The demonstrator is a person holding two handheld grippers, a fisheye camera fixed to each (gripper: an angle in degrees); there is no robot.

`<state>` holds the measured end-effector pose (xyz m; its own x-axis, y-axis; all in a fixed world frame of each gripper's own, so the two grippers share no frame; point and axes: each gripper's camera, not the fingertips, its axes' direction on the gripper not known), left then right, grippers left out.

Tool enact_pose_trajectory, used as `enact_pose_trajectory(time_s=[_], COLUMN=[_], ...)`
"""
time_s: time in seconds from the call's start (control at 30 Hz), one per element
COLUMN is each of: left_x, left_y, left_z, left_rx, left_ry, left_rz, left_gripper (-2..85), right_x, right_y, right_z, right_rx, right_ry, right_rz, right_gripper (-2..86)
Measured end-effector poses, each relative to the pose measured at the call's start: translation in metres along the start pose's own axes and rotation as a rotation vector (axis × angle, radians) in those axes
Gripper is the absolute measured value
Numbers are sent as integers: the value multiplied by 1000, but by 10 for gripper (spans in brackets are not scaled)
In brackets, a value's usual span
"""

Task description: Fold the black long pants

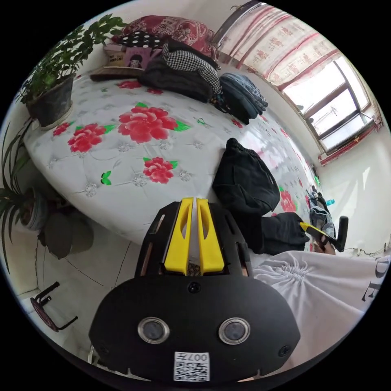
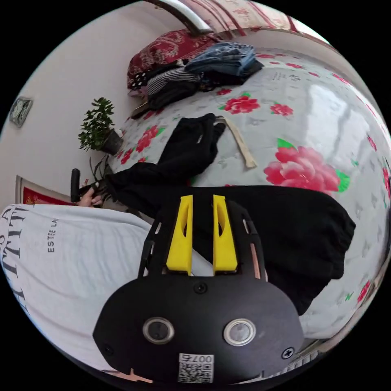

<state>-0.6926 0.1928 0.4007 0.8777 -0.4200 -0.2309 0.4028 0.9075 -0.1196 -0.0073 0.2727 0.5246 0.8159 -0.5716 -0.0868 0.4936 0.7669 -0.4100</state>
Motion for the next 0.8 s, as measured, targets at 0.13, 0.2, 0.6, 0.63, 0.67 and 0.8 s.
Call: enact_pose_trajectory(time_s=[0.13,0.2,0.6,0.63,0.67,0.8], left_x=[33,62,87,72,59,12], left_y=[-37,-50,-61,-60,-56,-40], left_z=[-3,10,153,141,125,55], left_rx=[6,-20,-416,-380,-326,-96], left_ry=[40,73,168,239,307,431], left_rz=[258,405,380,342,324,214], left_gripper=[61,81,47,14,6,-5], right_x=[40,44,17,18,18,-4], right_y=[42,47,83,94,102,159], right_z=[-32,-39,-39,-60,-73,-177], right_rx=[5,-1,-93,-36,8,317], right_ry=[196,259,434,387,361,253], right_rz=[178,200,209,240,258,290], right_gripper=[49,54,3,1,0,-2])
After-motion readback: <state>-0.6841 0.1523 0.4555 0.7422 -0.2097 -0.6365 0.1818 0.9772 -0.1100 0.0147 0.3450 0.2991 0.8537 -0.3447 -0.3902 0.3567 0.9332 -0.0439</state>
